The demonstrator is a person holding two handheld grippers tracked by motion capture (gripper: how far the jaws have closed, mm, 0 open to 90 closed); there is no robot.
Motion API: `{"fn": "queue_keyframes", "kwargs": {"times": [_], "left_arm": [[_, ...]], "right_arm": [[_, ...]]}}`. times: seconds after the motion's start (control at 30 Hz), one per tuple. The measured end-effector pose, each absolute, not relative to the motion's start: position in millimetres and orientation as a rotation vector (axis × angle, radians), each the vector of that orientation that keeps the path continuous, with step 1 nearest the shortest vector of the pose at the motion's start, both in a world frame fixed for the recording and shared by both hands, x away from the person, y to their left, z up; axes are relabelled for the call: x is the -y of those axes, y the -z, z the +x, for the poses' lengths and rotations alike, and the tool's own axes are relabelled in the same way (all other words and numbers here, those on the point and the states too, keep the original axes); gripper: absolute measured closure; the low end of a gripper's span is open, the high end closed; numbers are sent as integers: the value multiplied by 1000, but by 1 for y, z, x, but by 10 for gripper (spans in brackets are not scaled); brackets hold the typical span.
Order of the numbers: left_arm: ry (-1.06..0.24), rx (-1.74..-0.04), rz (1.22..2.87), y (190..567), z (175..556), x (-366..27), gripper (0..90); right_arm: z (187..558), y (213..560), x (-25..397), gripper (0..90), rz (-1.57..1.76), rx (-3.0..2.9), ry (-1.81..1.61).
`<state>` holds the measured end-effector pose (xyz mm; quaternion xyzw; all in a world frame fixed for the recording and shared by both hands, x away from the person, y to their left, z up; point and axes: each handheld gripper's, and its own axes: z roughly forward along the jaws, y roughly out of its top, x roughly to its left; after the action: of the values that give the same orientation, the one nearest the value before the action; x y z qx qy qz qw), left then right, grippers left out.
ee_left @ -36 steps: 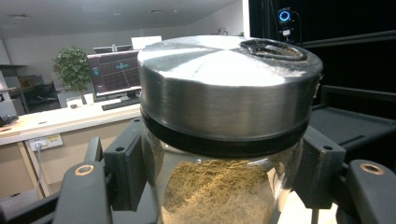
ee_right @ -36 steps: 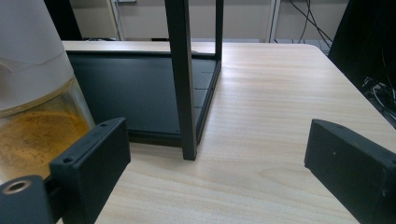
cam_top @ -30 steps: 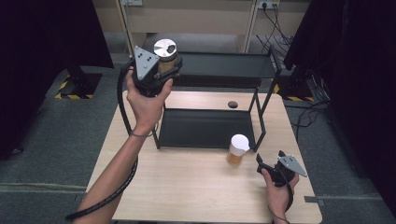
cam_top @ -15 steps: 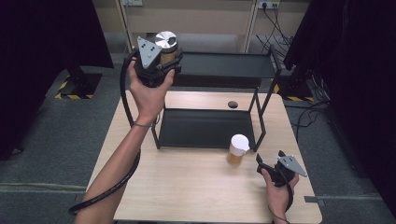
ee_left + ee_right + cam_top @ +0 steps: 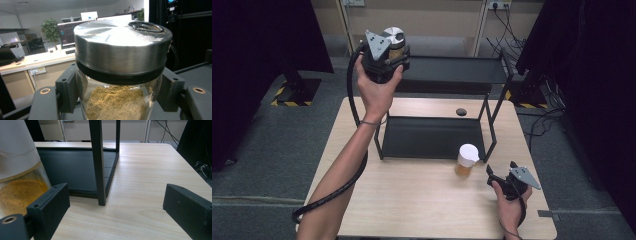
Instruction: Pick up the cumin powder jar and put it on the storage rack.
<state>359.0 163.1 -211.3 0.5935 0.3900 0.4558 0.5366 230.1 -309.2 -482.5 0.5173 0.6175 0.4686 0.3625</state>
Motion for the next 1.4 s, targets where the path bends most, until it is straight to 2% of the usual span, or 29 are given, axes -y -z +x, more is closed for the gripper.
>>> {"fn": "queue_keyframes", "kwargs": {"times": [0.7,1.4], "left_arm": [[-1073,-988,1456,220,393,-152,313],[-935,-1083,1428,214,412,-161,312]], "right_arm": [[231,483,312,72,1347,-1585,-1226],[231,483,312,72,1342,-1589,-1220]]}}
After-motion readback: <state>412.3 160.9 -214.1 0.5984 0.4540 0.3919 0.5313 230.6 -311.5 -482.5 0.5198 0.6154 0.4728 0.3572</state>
